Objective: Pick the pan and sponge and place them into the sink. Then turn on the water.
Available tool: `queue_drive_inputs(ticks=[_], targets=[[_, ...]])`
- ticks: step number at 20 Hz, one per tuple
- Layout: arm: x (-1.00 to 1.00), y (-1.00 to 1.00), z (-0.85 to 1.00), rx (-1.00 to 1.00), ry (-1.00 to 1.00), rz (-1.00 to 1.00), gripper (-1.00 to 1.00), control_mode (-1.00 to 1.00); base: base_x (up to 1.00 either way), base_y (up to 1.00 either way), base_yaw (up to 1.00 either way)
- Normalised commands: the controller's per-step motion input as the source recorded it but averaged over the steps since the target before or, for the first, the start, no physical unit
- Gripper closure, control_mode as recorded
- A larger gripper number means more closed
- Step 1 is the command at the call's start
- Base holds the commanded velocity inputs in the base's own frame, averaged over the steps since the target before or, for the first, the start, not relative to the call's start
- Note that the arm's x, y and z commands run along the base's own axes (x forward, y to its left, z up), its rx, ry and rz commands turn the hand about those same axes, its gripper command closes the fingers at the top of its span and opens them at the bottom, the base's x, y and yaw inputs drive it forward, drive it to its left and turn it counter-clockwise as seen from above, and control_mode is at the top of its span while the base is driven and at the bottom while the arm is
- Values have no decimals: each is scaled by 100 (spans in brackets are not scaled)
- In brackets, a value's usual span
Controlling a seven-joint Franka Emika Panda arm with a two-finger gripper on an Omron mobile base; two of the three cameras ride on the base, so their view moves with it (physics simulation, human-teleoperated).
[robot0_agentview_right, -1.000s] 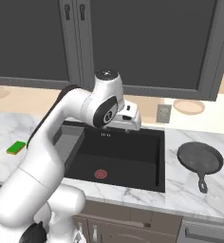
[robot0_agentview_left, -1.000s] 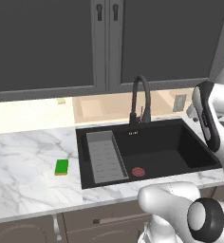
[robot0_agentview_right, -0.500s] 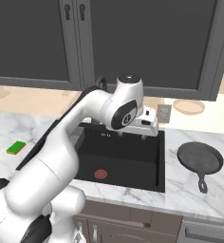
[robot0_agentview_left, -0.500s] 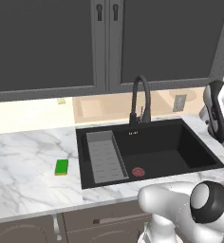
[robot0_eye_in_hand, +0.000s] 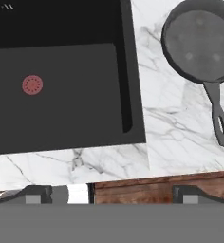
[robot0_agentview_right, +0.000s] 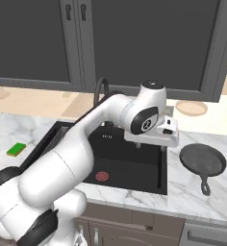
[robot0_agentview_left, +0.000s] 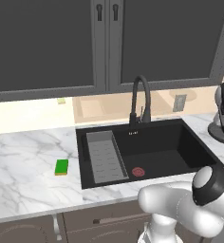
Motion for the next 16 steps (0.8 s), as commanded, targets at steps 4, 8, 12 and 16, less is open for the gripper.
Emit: queue_drive_inputs(ticks=[4,8,12,16], targets=[[-48,-34,0,2,9,0,-100,-100,0,0,0],[-43,-1,0,2,5,0,-100,-100,0,0,0],[-29,0,-1,0,1,0,-100,-100,0,0,0],[-1,-6,-13,0,0,0,-100,-100,0,0,0]])
